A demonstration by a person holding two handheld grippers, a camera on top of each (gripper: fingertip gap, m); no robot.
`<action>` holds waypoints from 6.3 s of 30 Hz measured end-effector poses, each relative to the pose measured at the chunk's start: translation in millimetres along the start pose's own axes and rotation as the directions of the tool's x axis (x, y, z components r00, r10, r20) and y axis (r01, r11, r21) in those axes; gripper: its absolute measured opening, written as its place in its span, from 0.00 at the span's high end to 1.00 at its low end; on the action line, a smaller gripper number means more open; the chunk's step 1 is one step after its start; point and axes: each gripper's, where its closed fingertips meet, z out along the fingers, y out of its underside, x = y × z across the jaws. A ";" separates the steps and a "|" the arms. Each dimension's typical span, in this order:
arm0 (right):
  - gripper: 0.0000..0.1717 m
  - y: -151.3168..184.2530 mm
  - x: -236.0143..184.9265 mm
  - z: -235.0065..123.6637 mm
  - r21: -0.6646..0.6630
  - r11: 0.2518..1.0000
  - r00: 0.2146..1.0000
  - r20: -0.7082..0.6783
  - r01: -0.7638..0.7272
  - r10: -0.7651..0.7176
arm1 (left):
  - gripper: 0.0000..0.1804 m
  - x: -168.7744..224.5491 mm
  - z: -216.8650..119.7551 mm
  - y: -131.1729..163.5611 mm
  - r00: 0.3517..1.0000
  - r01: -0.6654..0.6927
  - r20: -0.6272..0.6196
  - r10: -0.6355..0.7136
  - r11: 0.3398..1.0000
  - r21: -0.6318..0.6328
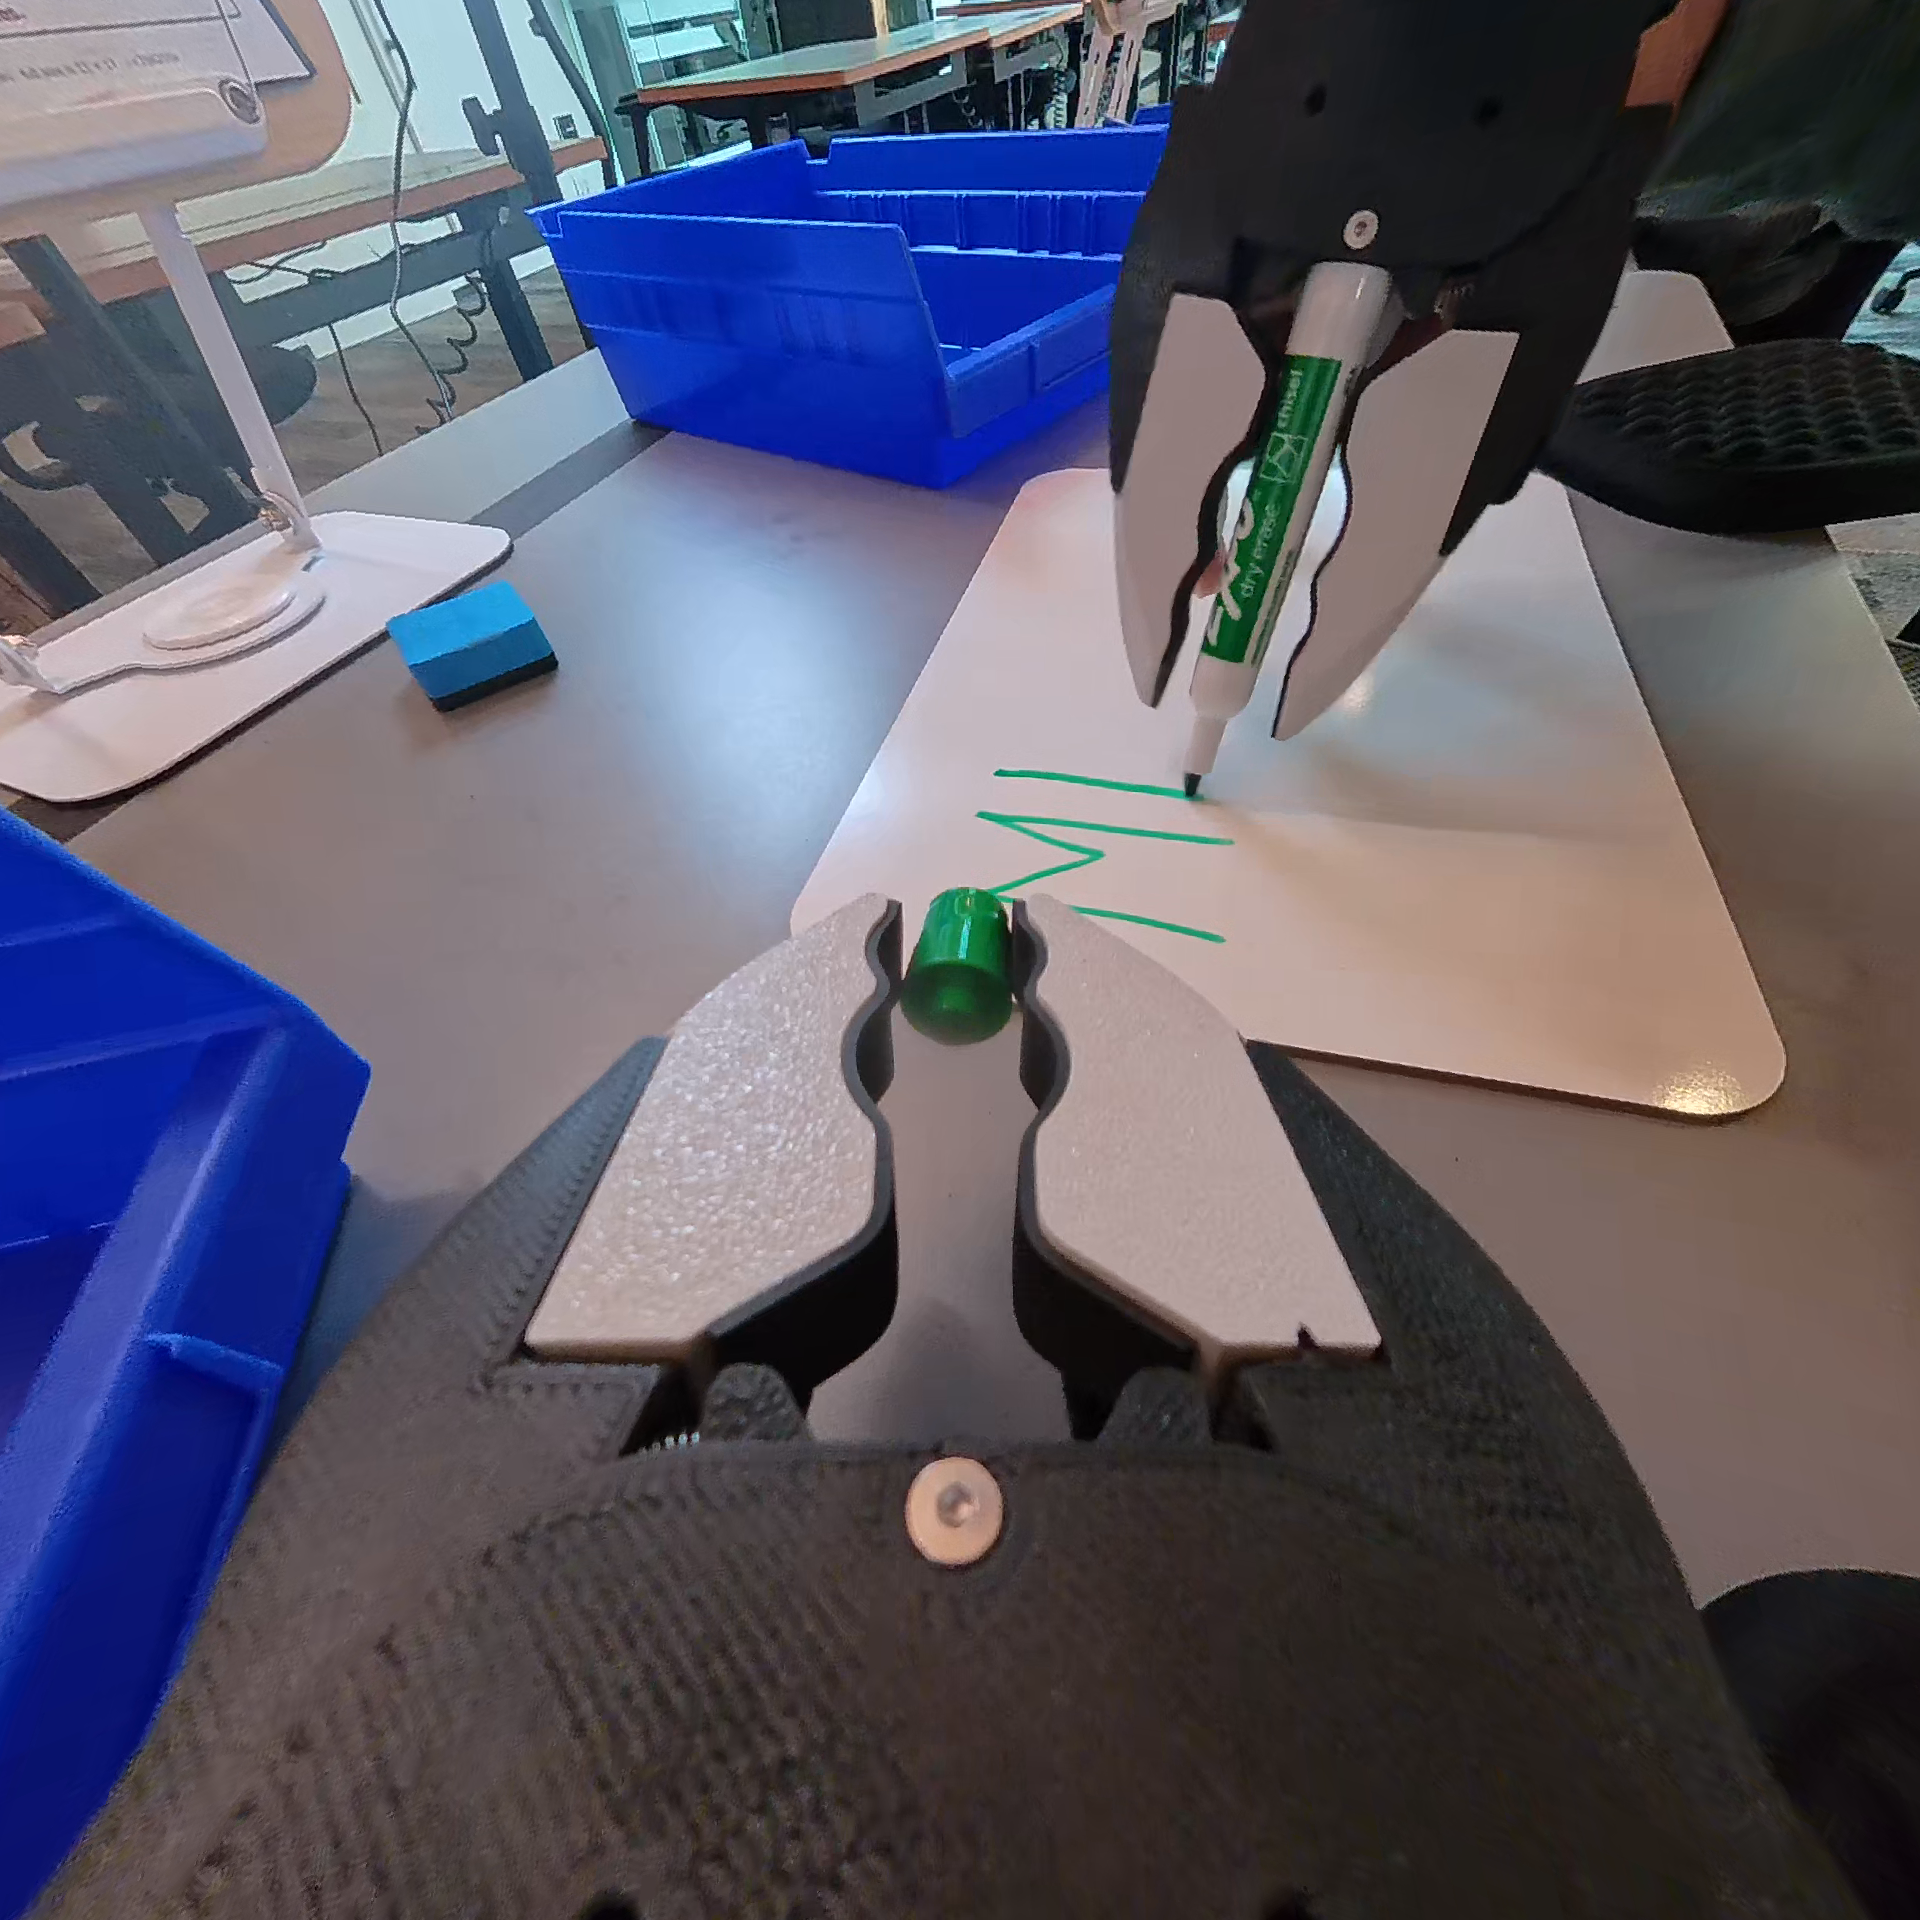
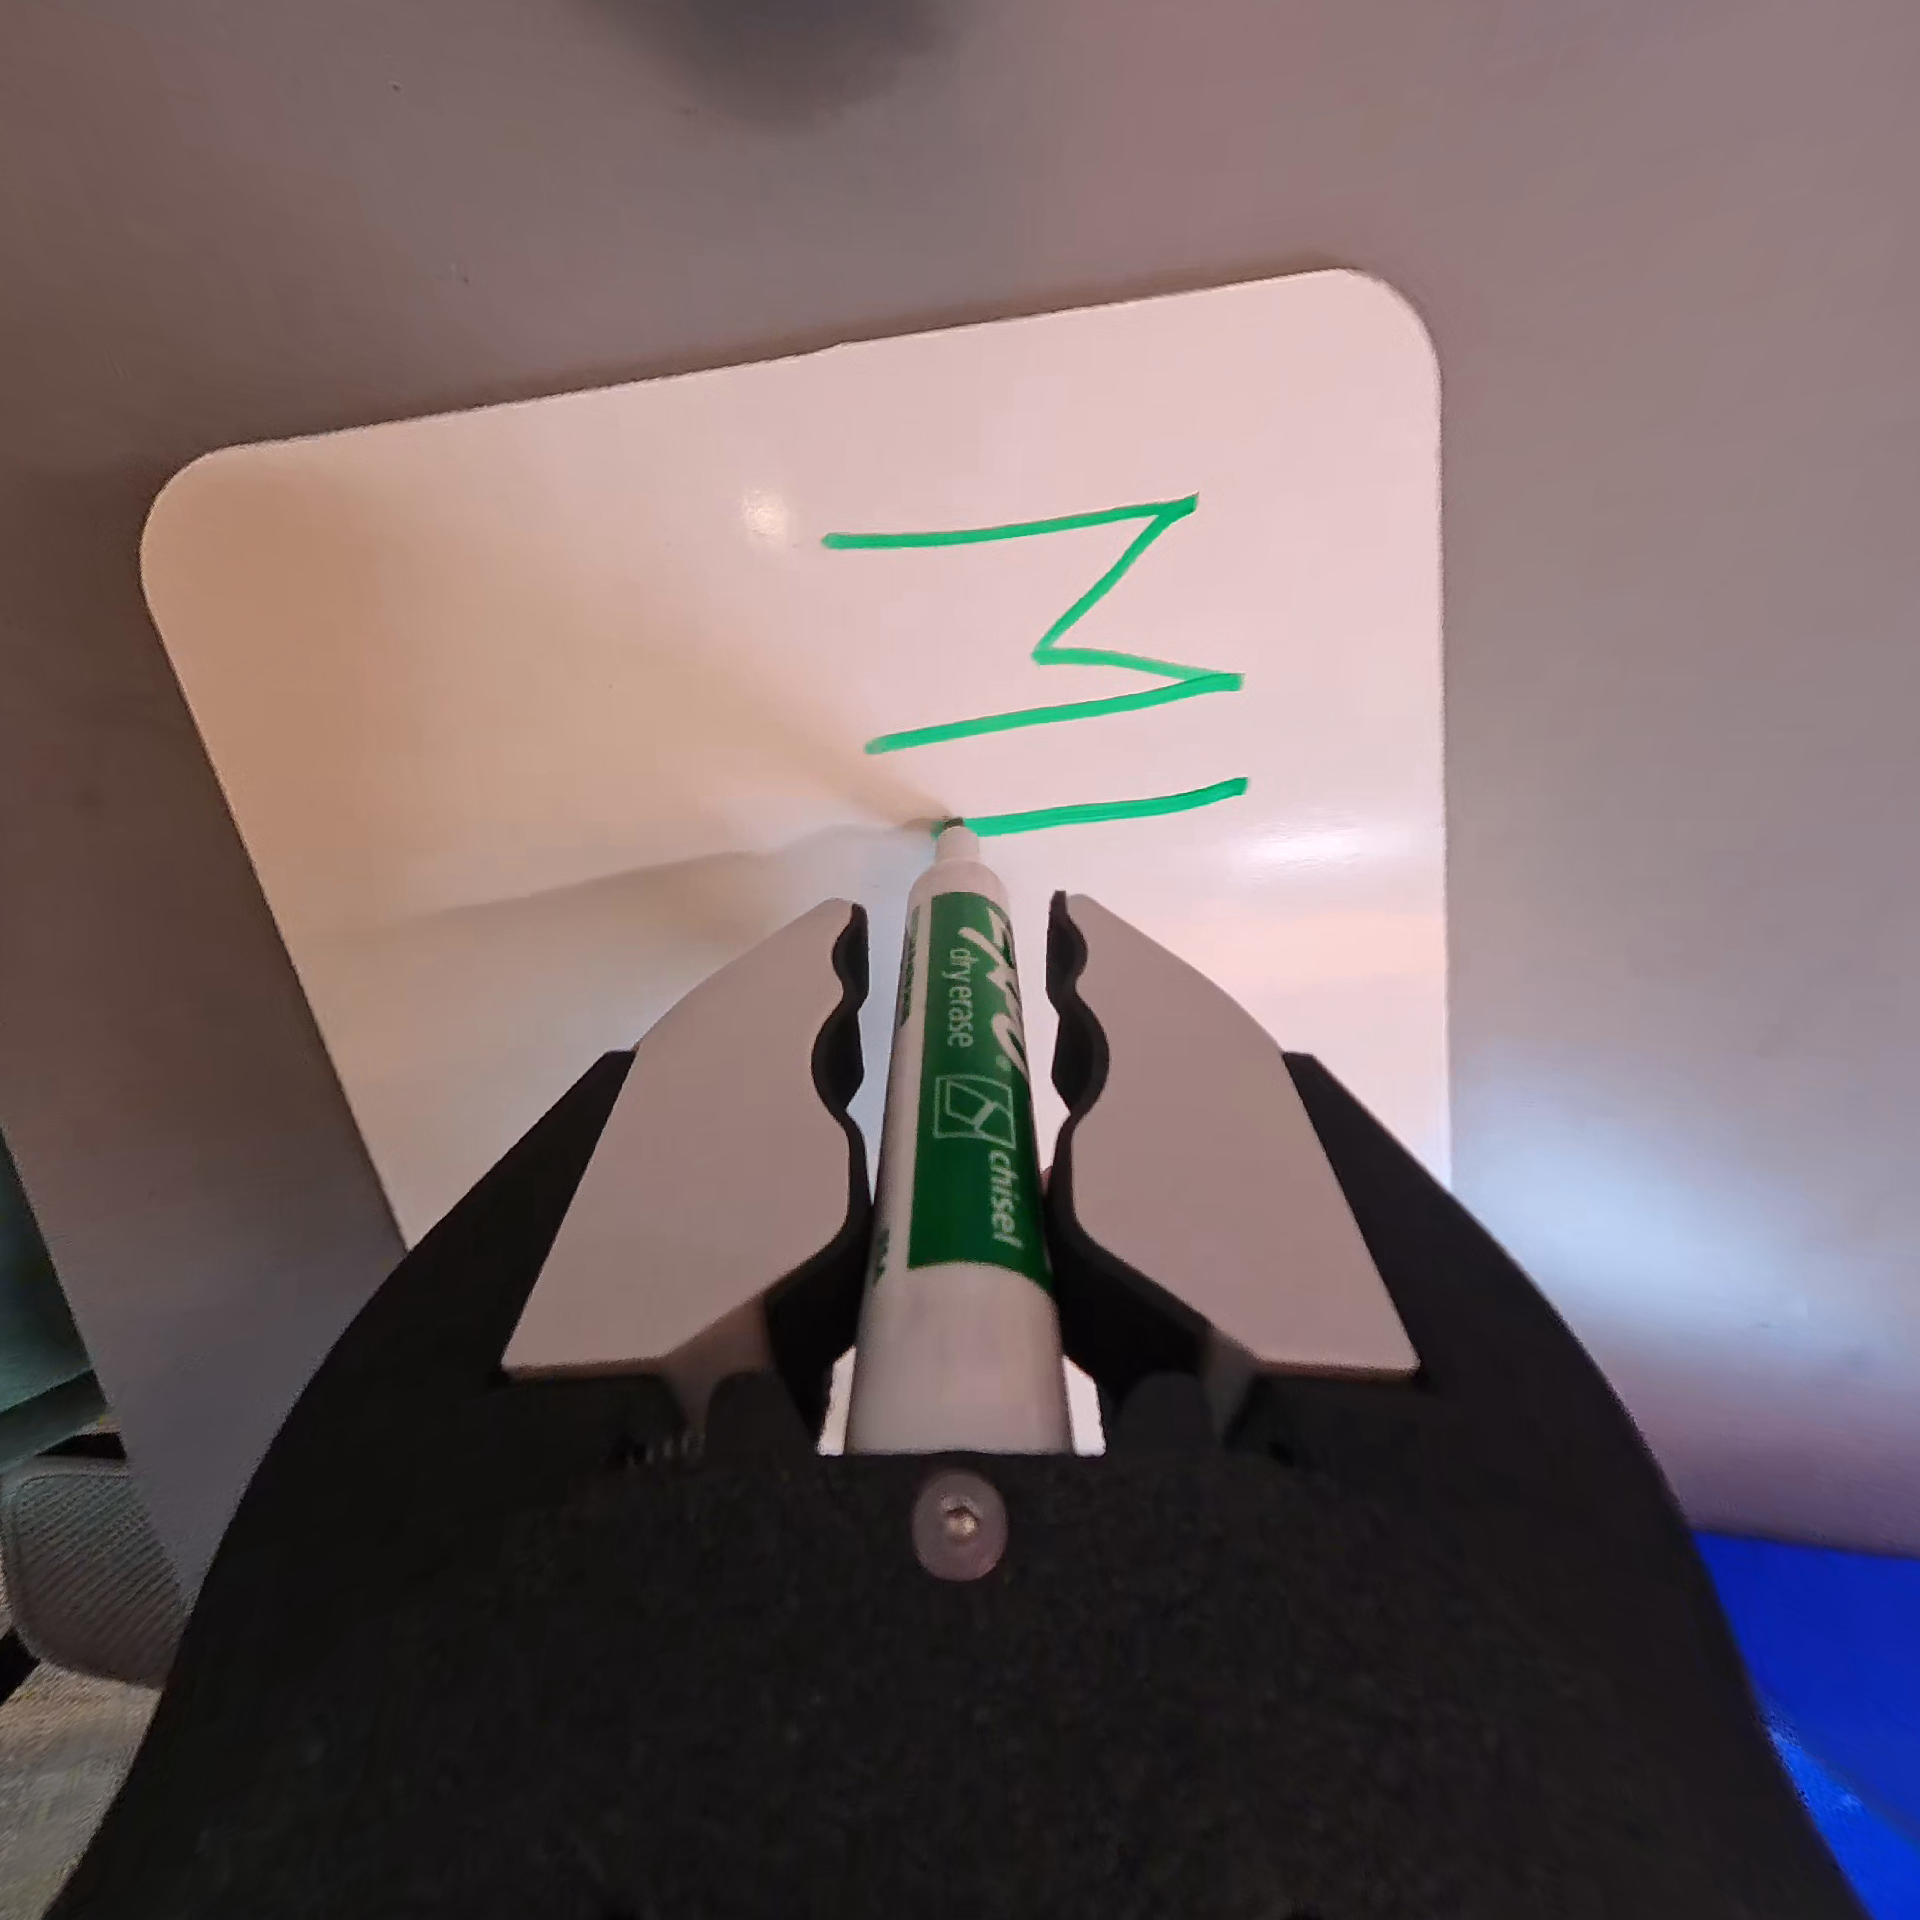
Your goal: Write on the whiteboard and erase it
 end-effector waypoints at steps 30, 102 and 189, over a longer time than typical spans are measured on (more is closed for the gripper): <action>0.80 -0.8 55.7 8.5 0.005 0.999 0.995 -0.083 -0.046 0.046 | 0.89 -0.6 0.0 0.1 1.000 0.005 -0.004 -0.005 1.000 -0.002; 0.80 61.3 39.0 -15.8 -0.042 0.986 0.985 -0.064 -0.161 0.158 | 0.89 -1.9 1.1 1.3 1.000 0.004 0.006 -0.004 1.000 -0.013; 0.80 116.5 68.2 -39.5 0.061 0.933 0.920 -0.159 -0.353 0.359 | 0.89 -2.7 3.2 2.5 1.000 -0.015 0.014 0.016 1.000 -0.023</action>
